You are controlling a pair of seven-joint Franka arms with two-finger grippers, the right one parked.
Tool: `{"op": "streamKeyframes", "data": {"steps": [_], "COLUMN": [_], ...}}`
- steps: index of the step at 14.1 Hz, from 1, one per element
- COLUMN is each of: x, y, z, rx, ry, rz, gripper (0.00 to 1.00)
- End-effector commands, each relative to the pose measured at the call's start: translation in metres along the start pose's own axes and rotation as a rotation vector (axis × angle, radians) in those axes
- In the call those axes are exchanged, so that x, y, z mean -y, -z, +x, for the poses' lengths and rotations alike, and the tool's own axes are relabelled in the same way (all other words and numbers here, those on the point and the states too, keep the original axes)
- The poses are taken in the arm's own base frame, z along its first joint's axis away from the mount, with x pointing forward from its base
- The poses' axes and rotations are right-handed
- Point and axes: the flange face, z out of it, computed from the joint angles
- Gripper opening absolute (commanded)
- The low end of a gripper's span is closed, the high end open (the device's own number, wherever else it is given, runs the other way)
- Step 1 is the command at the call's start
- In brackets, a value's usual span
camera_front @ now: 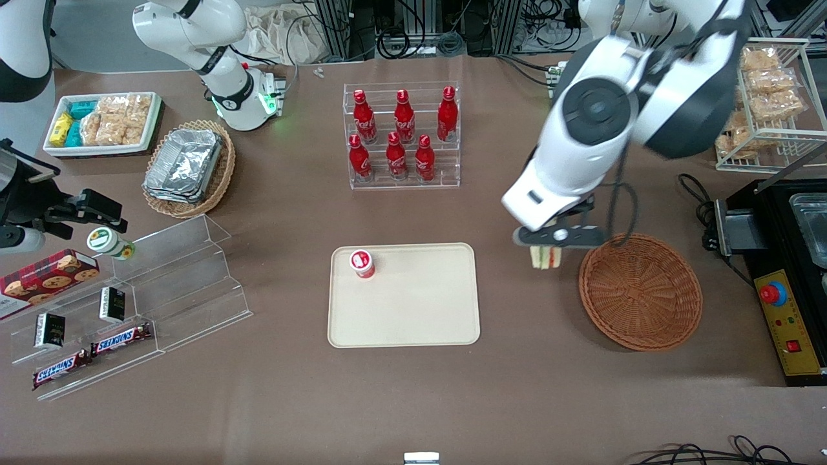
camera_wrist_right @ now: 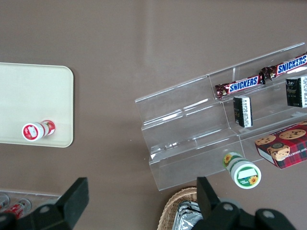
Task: Place sandwich from basket to tray
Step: 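Carry the held sandwich over to the cream tray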
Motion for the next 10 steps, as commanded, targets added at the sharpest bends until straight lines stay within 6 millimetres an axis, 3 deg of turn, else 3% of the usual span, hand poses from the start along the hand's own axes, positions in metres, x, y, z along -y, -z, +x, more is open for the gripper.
{"op": "streamKeyframes", "data": {"steps": [1,7,10], "x": [-0.033,-0.089,-0.093], "y": [-0.053,-0.177,-0.21], "z": [0.031,0.062,0.066], "rx": [-0.04,-0.066,-0.048], "ry": [0.011,-0.032,-0.035], "rz": [-0.05,-0.13,-0.138], "gripper": [0.0,0.0,0.0]}}
